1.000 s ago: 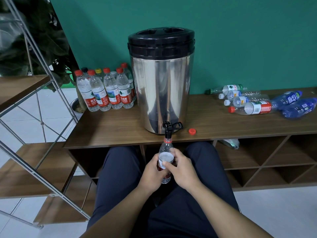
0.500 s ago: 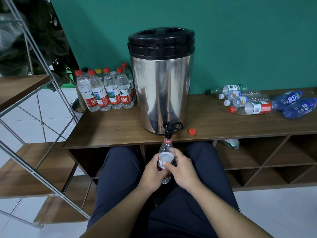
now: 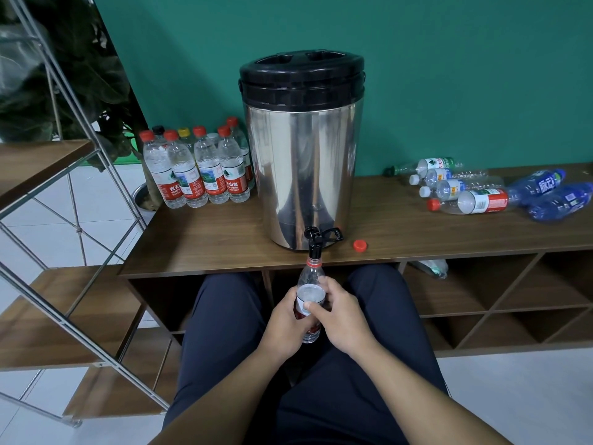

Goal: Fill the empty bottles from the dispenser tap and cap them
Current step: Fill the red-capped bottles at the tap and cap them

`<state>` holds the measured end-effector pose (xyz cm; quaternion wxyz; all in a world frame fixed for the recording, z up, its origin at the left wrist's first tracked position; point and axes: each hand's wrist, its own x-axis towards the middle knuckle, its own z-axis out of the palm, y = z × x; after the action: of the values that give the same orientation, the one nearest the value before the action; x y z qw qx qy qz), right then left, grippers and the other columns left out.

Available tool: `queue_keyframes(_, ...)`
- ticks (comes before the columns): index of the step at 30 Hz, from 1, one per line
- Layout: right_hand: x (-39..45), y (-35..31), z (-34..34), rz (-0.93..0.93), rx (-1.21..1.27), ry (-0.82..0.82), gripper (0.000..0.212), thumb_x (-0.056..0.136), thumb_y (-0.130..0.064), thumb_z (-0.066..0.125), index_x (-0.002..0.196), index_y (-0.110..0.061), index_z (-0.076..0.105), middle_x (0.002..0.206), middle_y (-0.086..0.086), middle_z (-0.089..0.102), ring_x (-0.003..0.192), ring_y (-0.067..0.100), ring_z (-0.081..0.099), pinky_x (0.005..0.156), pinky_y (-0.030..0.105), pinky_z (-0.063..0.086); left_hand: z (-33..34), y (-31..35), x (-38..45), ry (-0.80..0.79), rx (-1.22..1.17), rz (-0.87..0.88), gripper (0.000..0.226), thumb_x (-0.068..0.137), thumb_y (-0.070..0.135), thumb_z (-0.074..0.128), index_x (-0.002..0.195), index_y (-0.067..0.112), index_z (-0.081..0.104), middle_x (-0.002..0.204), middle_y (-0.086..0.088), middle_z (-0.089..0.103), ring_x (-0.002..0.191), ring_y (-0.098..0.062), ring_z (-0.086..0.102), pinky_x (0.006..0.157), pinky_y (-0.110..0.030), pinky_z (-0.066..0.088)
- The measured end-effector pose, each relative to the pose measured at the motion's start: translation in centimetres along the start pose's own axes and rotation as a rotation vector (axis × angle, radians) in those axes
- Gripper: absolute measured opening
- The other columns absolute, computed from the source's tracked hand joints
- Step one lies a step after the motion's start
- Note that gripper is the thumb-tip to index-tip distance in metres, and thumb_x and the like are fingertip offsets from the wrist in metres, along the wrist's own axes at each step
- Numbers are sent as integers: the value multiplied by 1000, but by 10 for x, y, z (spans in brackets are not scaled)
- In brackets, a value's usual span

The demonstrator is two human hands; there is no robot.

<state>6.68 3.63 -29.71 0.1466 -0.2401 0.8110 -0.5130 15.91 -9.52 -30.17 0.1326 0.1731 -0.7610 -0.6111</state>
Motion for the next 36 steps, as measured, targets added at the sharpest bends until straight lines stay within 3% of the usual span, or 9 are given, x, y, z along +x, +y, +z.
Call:
queue_keyframes(9,-1,0,0,4,-8,2,66,97,-28,85,156,-24,58,134,-19,71,123,-2,68,108,22,55,0,-2,1,-7,2,-11,48,97,7,79,136,33,67,119,11,80,112,-9,76,98,-30,62)
queue_keyframes(17,0,0,1,-2,-14,9,69,96,-30,86,158,-25,56,139,-14,72,125,0,68,111,28,56,1,1,-1,0,-24,-13,47,98,5,79,136,30,67,117,11,80,110,-8,77,91,-23,60)
queue_keyframes(22,0,-1,0,-2,-7,4,65,97,-26,86,156,-26,59,131,-19,72,119,-5,69,103,16,54,1,2,-1,-2,-27,-14,47,98,4,78,136,29,67,117,11,80,109,-8,77,91,-23,60)
queue_keyframes(26,-1,-1,0,-8,-4,7,67,96,-28,86,157,-25,58,134,-16,73,122,-2,69,107,21,55,1,3,-1,2,-20,-13,47,98,3,78,136,29,68,116,12,80,108,-7,77,91,-22,60)
queue_keyframes(32,-1,-2,0,-3,-2,4,69,98,-27,85,160,-24,55,138,-16,70,125,-1,67,107,18,53,1,2,-1,3,-15,-13,47,98,3,78,136,28,68,116,11,80,108,-7,77,90,-22,59)
queue_keyframes(36,-1,-2,0,2,7,5,65,97,-25,85,156,-25,58,125,-17,74,117,-4,70,102,17,55,1,1,0,1,-7,-3,49,98,5,78,139,29,66,119,13,80,112,-5,75,94,-21,58)
